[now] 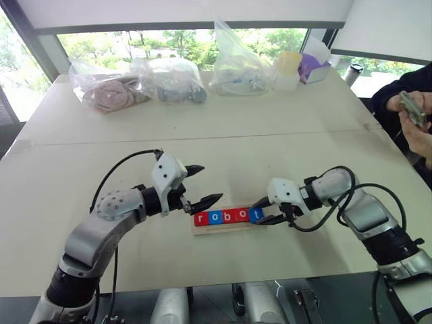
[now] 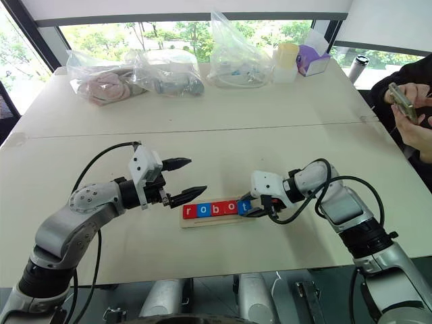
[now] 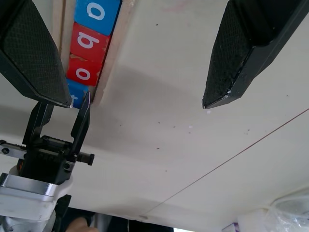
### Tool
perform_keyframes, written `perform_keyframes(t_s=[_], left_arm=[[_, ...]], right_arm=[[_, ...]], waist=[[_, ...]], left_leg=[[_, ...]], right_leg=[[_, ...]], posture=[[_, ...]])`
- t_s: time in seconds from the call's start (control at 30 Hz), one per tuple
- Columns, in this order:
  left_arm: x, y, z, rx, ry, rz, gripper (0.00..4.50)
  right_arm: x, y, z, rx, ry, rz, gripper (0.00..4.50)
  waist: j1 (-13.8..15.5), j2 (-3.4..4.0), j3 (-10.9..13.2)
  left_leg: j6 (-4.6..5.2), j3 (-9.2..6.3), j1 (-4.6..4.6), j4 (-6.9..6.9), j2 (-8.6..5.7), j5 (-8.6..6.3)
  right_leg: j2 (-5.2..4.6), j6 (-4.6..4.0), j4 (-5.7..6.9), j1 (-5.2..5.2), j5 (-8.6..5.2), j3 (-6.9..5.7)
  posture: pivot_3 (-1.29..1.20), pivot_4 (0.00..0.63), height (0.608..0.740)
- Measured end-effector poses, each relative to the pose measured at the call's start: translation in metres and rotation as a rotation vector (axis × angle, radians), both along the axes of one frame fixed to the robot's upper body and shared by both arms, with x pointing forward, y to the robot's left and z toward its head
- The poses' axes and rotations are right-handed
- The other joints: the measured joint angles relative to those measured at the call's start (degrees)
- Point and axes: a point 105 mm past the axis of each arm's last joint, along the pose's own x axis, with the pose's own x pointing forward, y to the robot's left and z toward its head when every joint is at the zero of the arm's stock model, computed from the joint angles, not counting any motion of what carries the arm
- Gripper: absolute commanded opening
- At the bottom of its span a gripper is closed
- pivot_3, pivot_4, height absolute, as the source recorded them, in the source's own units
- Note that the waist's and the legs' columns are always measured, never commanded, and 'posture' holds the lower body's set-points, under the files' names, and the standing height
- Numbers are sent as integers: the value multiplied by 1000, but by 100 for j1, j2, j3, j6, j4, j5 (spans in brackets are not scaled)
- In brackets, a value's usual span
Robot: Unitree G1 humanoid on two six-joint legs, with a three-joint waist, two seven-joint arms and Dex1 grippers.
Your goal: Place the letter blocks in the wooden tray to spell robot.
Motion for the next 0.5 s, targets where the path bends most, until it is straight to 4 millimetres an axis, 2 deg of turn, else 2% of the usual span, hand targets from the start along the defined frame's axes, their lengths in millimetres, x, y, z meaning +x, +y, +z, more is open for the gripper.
perform_keyframes(t_s=[0.5], left_arm=[[-3, 1, -4, -3, 2, -5, 4500]], right_arm=[[2, 4, -4, -1, -13, -1, 1173]], waist=[[0, 0, 0]], left_leg=[[0, 0, 1, 0, 0, 0]], right_leg=[[0, -1, 0, 0, 0, 0]], posture=[[0, 150, 740]])
